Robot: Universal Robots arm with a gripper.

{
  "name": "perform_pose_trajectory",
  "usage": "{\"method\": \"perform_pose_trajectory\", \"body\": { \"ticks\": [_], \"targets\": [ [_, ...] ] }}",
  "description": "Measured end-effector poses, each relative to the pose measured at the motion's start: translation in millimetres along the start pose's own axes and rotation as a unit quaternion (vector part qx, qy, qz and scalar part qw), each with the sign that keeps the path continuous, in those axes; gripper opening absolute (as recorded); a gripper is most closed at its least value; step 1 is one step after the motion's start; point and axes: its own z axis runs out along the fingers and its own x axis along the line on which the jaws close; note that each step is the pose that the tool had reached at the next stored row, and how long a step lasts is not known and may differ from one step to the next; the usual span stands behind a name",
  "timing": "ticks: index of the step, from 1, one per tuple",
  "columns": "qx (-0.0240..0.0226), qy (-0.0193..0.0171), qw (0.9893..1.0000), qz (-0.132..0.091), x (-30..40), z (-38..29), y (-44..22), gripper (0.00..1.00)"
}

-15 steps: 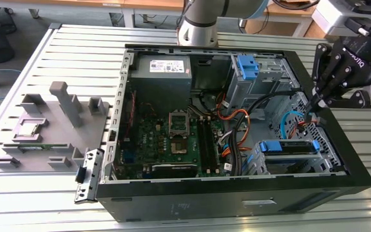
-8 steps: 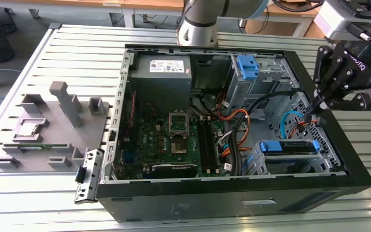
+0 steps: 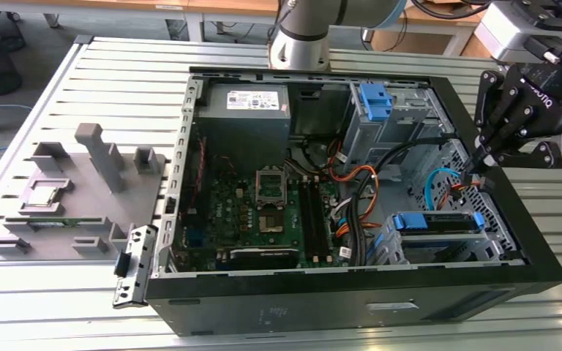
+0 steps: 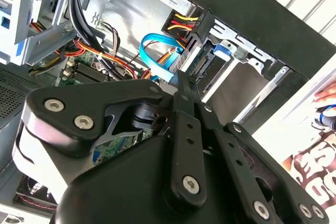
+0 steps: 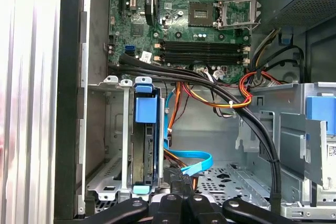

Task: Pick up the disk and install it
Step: 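Insert the first disk wire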

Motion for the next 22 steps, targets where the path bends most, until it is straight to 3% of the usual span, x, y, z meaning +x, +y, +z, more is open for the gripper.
{"method": "perform_pose_trajectory", "body": {
  "ticks": [3, 5, 8, 9, 11, 13, 16, 21, 22],
  "targets": [
    [0.0000, 0.0000, 1.0000, 0.000, 0.0, 0.0, 0.0, 0.11],
    [0.0000, 0.0000, 1.0000, 0.000, 0.0, 0.0, 0.0, 0.24],
    [0.0000, 0.0000, 1.0000, 0.000, 0.0, 0.0, -0.1, 0.29],
    [0.0000, 0.0000, 1.0000, 0.000, 0.0, 0.0, -0.1, 0.36],
    [0.0000, 0.0001, 1.0000, 0.000, 0.1, 1.7, -0.1, 0.36],
    [-0.0001, 0.0039, 1.0000, 0.000, 0.0, 4.5, -0.1, 0.36],
    [-0.0002, 0.0139, 0.9999, 0.000, -1.4, 8.1, -0.2, 0.36],
    [-0.0007, 0.0424, 0.9991, 0.001, -3.9, 10.8, 0.1, 0.36],
    [-0.0007, 0.0433, 0.9991, 0.001, -4.0, 10.9, 0.1, 0.36]
  ]
}}
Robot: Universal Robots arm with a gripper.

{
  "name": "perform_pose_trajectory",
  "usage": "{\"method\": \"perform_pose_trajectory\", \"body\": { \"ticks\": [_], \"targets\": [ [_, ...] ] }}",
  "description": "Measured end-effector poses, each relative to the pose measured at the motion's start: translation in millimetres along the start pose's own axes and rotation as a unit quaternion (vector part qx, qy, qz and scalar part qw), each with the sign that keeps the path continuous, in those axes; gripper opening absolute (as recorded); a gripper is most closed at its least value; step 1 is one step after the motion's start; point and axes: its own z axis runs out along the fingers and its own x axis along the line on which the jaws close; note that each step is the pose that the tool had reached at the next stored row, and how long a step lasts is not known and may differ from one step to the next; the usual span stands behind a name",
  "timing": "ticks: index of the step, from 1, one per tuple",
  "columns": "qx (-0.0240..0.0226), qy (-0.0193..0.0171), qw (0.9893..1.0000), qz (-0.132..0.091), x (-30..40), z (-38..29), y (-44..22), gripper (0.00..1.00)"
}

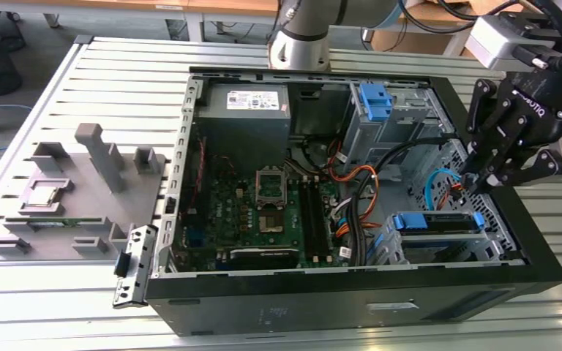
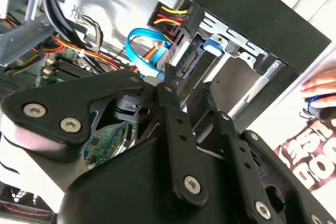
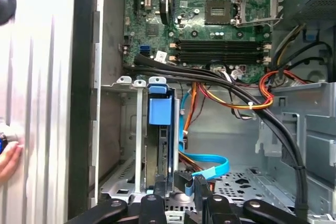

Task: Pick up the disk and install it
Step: 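Insert the first disk wire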

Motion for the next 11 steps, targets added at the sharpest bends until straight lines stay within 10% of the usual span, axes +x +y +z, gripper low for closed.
{"method": "perform_pose_trajectory", "body": {
  "ticks": [11],
  "targets": [
    [0.0000, 0.0008, 1.0000, 0.000, -0.2, 1.8, 1.0, 0.36]
  ]
}}
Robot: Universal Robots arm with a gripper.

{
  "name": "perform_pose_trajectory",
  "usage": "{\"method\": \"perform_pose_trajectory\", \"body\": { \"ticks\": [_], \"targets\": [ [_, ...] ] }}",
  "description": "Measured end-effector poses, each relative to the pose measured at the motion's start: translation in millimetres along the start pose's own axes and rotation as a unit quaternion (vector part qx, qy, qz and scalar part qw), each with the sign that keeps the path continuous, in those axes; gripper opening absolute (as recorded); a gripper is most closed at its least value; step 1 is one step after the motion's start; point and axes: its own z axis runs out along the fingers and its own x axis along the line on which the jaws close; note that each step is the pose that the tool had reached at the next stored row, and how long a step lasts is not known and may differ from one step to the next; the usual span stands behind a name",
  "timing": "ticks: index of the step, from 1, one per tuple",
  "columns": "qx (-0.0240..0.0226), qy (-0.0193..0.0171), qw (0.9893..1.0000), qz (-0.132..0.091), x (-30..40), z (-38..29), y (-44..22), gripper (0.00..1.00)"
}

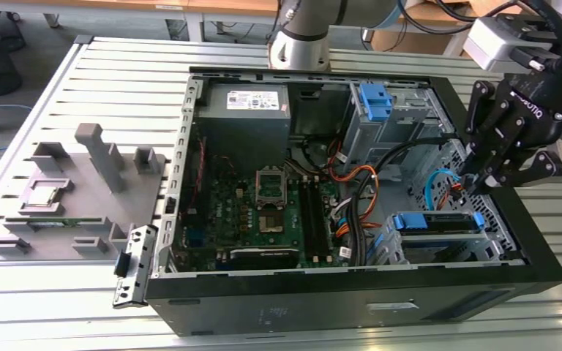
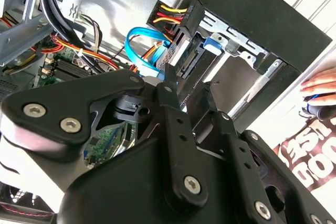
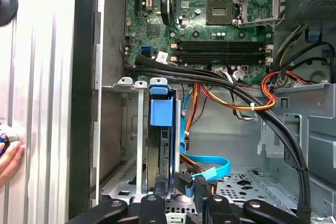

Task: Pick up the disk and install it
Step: 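Insert the first disk wire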

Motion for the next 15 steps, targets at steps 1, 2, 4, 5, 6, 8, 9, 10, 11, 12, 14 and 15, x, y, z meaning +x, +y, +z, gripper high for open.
{"method": "perform_pose_trajectory", "body": {
  "ticks": [1, 2, 4, 5, 6, 8, 9, 10, 11, 12, 14, 15],
  "targets": [
    [0.0000, 0.0001, 1.0000, 0.000, 0.0, 0.1, 0.0, 0.36],
    [0.0000, 0.0001, 1.0000, 0.000, 0.0, 0.1, 0.0, 0.36],
    [0.0000, 0.0001, 1.0000, 0.000, 0.0, 0.2, 0.1, 0.36],
    [0.0000, 0.0001, 1.0000, 0.000, 0.0, 0.3, 0.1, 0.36],
    [0.0000, 0.0001, 1.0000, 0.000, 0.0, 0.3, 0.1, 0.36],
    [0.0000, 0.0002, 1.0000, 0.000, 0.0, 0.4, 0.1, 0.36],
    [0.0000, 0.0002, 1.0000, 0.000, 0.0, 0.5, 0.2, 0.34],
    [0.0000, 0.0002, 1.0000, 0.000, 0.0, 0.5, 0.2, 0.34],
    [0.0000, 0.0002, 1.0000, 0.000, 0.0, 0.6, 0.2, 0.28],
    [0.0000, 0.0003, 1.0000, 0.000, 0.0, 0.6, 0.2, 0.28],
    [0.0000, 0.0003, 1.0000, 0.000, 0.0, 0.7, 0.2, 0.16],
    [0.0000, 0.0003, 1.0000, 0.000, 0.0, 0.7, 0.2, 0.11]
  ]
}}
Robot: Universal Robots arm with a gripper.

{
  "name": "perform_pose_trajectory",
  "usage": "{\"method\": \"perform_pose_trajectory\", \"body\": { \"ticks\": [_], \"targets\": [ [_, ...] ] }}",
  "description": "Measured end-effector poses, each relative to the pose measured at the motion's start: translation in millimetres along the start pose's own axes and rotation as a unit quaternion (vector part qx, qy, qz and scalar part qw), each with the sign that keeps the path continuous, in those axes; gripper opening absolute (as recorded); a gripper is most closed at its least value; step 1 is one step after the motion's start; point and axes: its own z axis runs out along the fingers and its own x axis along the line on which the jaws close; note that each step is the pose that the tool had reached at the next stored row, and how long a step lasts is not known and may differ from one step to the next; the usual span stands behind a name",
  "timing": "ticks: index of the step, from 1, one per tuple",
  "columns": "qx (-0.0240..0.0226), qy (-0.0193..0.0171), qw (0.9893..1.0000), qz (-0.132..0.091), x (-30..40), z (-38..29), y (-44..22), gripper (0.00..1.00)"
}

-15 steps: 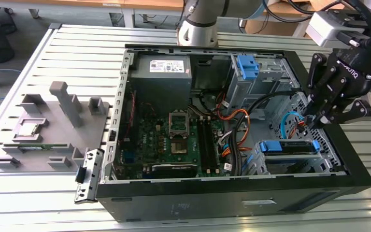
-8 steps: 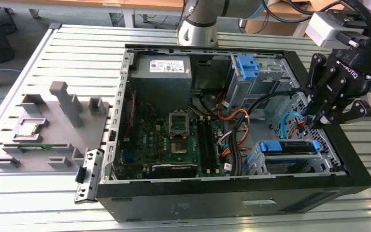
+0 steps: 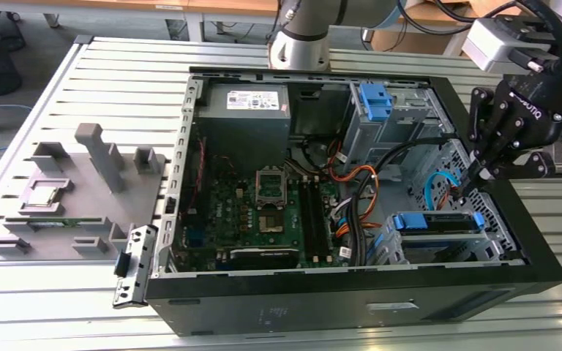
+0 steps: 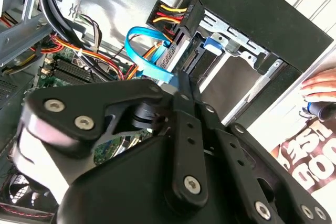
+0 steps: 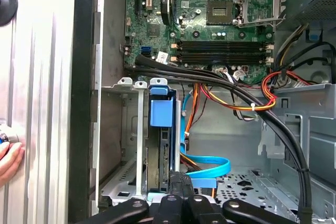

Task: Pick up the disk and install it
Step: 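Insert the first disk wire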

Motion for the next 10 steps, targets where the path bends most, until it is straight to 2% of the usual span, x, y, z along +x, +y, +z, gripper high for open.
{"method": "perform_pose_trajectory", "body": {
  "ticks": [10],
  "targets": [
    [0.0000, 0.0005, 1.0000, 0.000, -0.1, 0.9, 0.2, 0.11]
  ]
}}
